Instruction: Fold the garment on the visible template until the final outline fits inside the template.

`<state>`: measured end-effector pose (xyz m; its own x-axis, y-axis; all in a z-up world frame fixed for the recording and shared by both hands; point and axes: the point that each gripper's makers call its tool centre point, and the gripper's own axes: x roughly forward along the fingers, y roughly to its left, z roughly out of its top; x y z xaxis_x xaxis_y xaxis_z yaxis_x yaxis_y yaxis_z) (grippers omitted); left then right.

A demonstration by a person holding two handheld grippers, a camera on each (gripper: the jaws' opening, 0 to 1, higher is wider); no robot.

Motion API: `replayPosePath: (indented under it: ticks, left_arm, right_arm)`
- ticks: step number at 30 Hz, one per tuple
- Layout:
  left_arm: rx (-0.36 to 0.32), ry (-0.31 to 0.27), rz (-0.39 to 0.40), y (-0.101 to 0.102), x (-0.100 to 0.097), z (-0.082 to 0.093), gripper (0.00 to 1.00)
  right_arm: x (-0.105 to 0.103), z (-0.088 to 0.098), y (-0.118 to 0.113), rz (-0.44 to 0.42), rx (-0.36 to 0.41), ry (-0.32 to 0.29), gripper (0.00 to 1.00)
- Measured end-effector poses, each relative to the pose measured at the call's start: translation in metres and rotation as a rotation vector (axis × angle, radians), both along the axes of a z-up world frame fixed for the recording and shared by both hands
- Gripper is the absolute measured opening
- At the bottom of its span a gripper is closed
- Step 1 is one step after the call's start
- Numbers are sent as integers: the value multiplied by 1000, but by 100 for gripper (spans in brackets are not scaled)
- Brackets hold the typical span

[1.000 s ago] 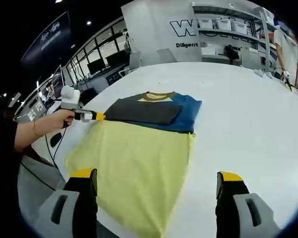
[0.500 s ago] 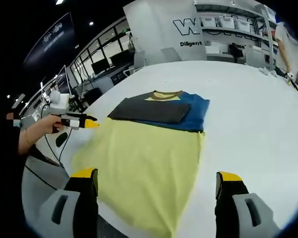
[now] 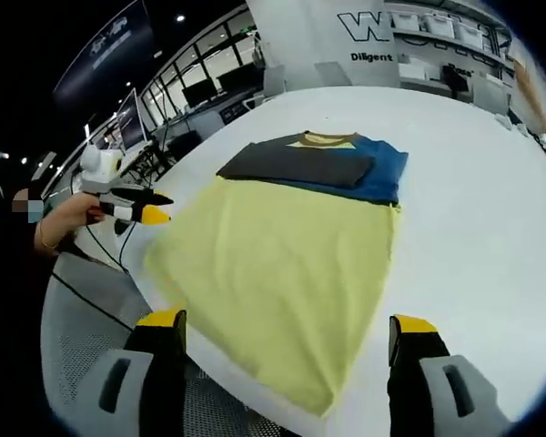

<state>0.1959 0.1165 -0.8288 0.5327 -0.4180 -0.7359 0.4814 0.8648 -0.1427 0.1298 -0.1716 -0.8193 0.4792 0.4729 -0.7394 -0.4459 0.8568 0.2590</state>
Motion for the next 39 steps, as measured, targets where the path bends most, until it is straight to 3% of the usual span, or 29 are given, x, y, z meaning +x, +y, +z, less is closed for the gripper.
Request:
replayPosePath:
  ticks: [1, 4, 6, 14, 16, 19, 26, 30, 39]
  left_arm:
    - [10, 38, -5, 1, -11, -5, 49]
    - [12, 46, -10, 1, -17, -7, 47]
    - [36, 75, -28, 4, -35, -14, 47]
    - [56, 120, -39, 4, -60, -27, 42]
    - [45, 153, -18, 4, -66, -30, 42]
    - [34, 143, 1, 2, -67, -30, 42]
    - [63, 165, 12, 2, -75, -31, 32]
    - [44, 170, 33, 2, -77, -32, 29]
    - [65, 200, 54, 8, -78, -35, 8]
  right_arm:
    - [-2, -3, -2, -2, -16, 10, 93]
    - [-6, -6, -2, 0, -21, 23, 85]
    - [-13, -11, -2, 0, -31, 51, 84]
    - [-27, -26, -15, -59, -79, 147, 77]
    - [-33, -30, -18, -73, -96, 172, 73]
    - [-38, -35, -20, -71, -125, 181, 68]
    - [-49, -47, -31, -128, -190, 253, 37]
    - [-48, -48, -36, -121, -231, 242, 27]
    - [-48, -52, -48, -156, -284, 244, 1]
